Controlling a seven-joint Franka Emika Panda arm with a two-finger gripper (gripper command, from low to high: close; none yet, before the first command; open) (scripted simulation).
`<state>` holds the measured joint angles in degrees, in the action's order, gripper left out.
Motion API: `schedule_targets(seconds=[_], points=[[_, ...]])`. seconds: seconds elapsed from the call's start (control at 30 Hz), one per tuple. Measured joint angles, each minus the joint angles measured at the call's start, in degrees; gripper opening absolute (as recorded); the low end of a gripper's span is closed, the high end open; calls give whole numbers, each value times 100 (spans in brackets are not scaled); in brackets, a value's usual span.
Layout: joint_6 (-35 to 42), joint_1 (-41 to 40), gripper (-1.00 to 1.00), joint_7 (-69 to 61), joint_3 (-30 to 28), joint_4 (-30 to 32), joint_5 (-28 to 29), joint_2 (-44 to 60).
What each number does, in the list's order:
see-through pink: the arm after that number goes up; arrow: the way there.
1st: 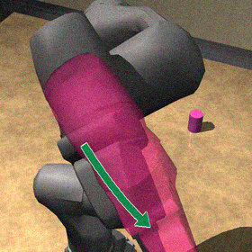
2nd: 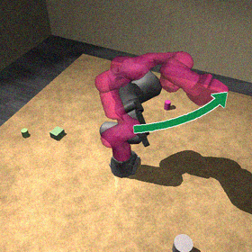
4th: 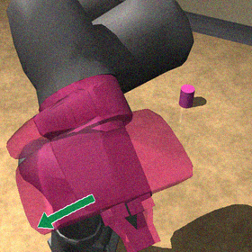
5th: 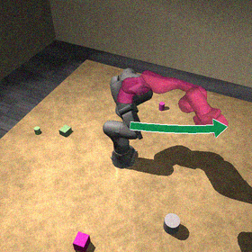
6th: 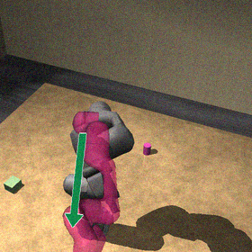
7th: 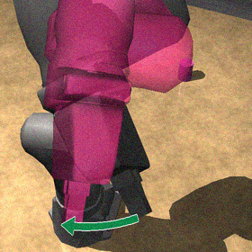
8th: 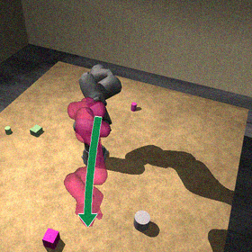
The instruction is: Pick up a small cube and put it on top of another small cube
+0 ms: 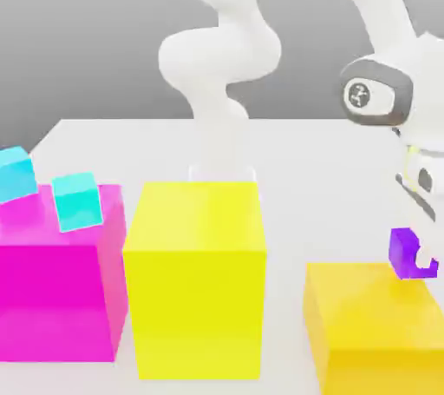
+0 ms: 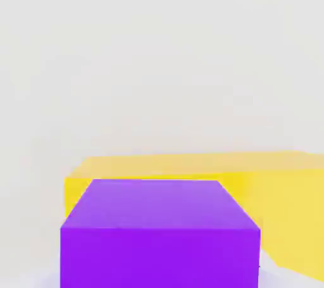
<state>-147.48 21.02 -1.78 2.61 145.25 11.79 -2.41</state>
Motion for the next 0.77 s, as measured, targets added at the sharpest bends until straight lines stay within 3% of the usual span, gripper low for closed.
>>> schedule_targets(seconds=[0.53,0.67,0.7,0.77], points=[[2740,-2540,-100,-1710,-2571,-610,42,-1984],[2582,-3119,-100,-2147,-3387,-496,91,-1853],[2424,-3159,100,-2192,-3472,-405,87,-1779],[2425,-3159,100,-2192,-3472,-405,86,-1779]])
